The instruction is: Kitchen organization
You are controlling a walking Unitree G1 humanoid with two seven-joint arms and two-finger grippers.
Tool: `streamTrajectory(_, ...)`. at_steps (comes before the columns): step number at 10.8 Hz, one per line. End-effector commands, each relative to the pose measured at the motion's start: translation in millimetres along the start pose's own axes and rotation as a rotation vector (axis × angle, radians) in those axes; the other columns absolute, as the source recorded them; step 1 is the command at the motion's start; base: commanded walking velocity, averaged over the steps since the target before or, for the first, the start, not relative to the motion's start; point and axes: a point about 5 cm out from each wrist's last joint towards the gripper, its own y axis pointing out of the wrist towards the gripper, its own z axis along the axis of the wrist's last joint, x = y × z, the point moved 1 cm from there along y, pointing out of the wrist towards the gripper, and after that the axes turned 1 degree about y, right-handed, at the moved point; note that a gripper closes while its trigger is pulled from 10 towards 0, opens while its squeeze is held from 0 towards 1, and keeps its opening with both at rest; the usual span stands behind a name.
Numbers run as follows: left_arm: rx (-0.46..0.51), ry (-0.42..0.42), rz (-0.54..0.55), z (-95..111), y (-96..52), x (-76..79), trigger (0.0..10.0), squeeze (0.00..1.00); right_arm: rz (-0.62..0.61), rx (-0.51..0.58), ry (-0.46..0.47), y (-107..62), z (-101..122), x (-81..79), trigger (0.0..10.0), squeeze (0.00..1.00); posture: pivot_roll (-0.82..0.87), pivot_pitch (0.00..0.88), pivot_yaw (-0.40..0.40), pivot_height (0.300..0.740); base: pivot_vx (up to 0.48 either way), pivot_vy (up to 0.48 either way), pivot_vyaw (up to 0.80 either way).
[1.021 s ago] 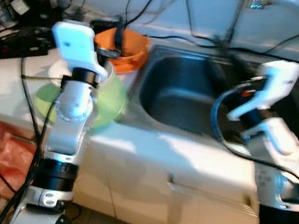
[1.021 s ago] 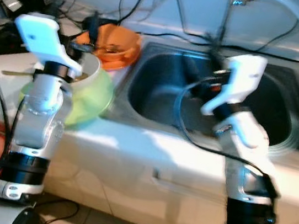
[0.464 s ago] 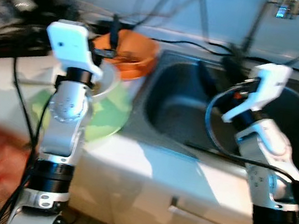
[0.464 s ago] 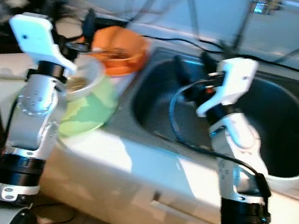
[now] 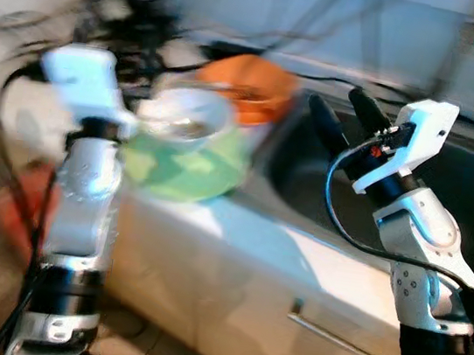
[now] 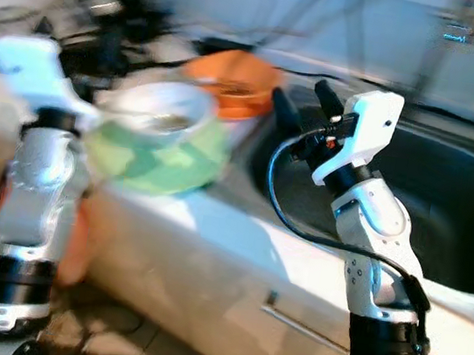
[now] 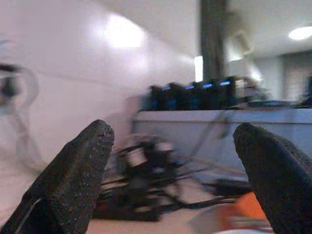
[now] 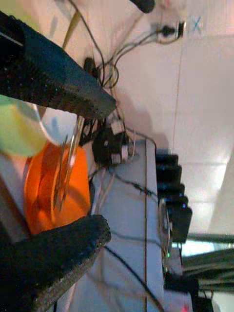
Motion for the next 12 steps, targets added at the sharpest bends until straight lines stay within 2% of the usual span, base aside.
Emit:
streamTrajectory(1, -0.030, -0.012, 0.024, -4, 2.1, -2.8, 10.0, 0.00, 0.000, 0.007, -0.005, 1.3, 2, 0.3, 10.0, 0.00, 0.04, 0.023, 0.073, 0.740, 0.000, 0.000, 0.00)
streamTrajectory(2, -0.039, -0.021, 0.036, -5, 3.1, -4.5, 10.0, 0.00, 0.000, 0.008, -0.005, 1.3, 2, 0.2, 10.0, 0.00, 0.04, 0.023, 0.074, 0.740, 0.000, 0.000, 0.00)
streamTrajectory(5, -0.162, -0.102, 0.133, -24, 2.1, -19.6, 10.0, 0.00, 0.014, 0.009, 0.002, 1.3, 4, -1.3, 10.0, 0.00, 0.04, 0.027, 0.075, 0.740, 0.000, 0.000, 0.00)
streamTrajectory(6, -0.208, -0.126, 0.146, -33, 2.0, -23.4, 10.0, 0.00, 0.072, -0.006, 0.018, 0.1, 3, -8.0, 10.0, 0.00, 0.04, 0.028, 0.075, 0.740, 0.000, 0.000, 0.00)
streamTrajectory(8, -0.320, -0.224, 0.103, -53, 7.5, -19.1, 10.0, 0.00, 0.218, -0.029, 0.067, -3.2, 4, -27.5, 10.0, 0.00, 0.03, 0.031, 0.076, 0.740, 0.000, 0.000, 0.00)
streamTrajectory(12, -0.413, -0.405, 0.038, -72, 15.6, -2.9, 10.0, 0.00, 0.273, -0.042, 0.080, -6.1, 8, -40.0, 10.0, 0.00, 0.02, 0.038, 0.083, 0.740, 0.000, 0.000, 0.00)
